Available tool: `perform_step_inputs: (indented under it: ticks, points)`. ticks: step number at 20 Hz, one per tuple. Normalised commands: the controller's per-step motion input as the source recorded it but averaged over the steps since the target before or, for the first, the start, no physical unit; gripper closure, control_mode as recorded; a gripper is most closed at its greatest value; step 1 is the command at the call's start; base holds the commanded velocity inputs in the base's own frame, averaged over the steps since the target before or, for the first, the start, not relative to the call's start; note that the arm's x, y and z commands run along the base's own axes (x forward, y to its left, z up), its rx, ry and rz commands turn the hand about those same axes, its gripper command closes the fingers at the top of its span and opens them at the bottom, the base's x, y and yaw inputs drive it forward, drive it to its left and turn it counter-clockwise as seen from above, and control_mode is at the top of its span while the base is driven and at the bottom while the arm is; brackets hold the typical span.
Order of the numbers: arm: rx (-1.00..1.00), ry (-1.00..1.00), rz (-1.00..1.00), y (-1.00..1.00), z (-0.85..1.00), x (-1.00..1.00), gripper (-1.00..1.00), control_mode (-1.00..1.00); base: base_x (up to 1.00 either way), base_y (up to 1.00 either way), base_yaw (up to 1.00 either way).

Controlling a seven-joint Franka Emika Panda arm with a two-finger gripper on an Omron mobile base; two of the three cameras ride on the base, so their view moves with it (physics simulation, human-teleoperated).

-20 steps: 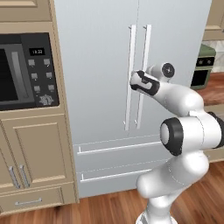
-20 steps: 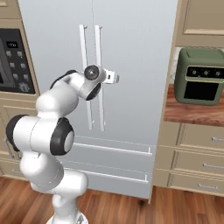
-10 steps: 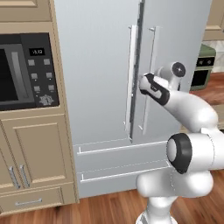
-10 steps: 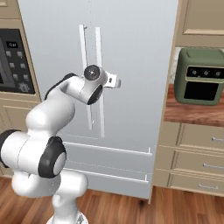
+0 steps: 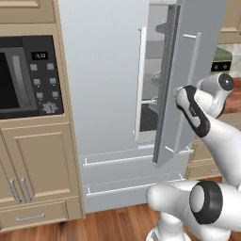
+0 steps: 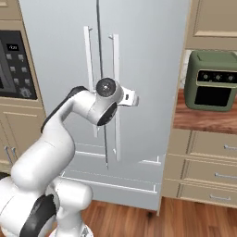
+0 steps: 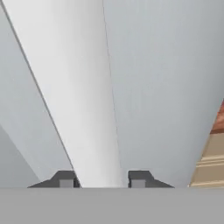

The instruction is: Retrieve the banana and peach from the fridge and place them into the bowl on the dining table.

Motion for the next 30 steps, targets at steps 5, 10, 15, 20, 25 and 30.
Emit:
perform_step_inputs:
  ticks: [5,10,15,20,25,30]
  points:
    - [0.02,0.00,0.00,-0.77,0.01,-0.92,1.00,-1.00,0.00,0.00,0.00]
    - [0.02,0.01,0.00,-0.42,0.14,-0.50,-1.00,-1.00,0.00,0.00,0.00]
    - [0.00,0.02,0.00,-0.06,0.31,-0.58,-1.00,-1.00,0.00,0.00,0.00]
    - [-0.07,0.10,0.00,0.09,0.61,-0.81,-1.00,-1.00,0.00,0.00,0.00]
    - [-0.26,0.01,0.00,0.76,0.57,-0.64,-1.00,-1.00,0.00,0.00,0.00]
    - [-0.42,-0.01,0.00,1.00,0.23,-0.16,-1.00,-1.00,0.00,0.00,0.00]
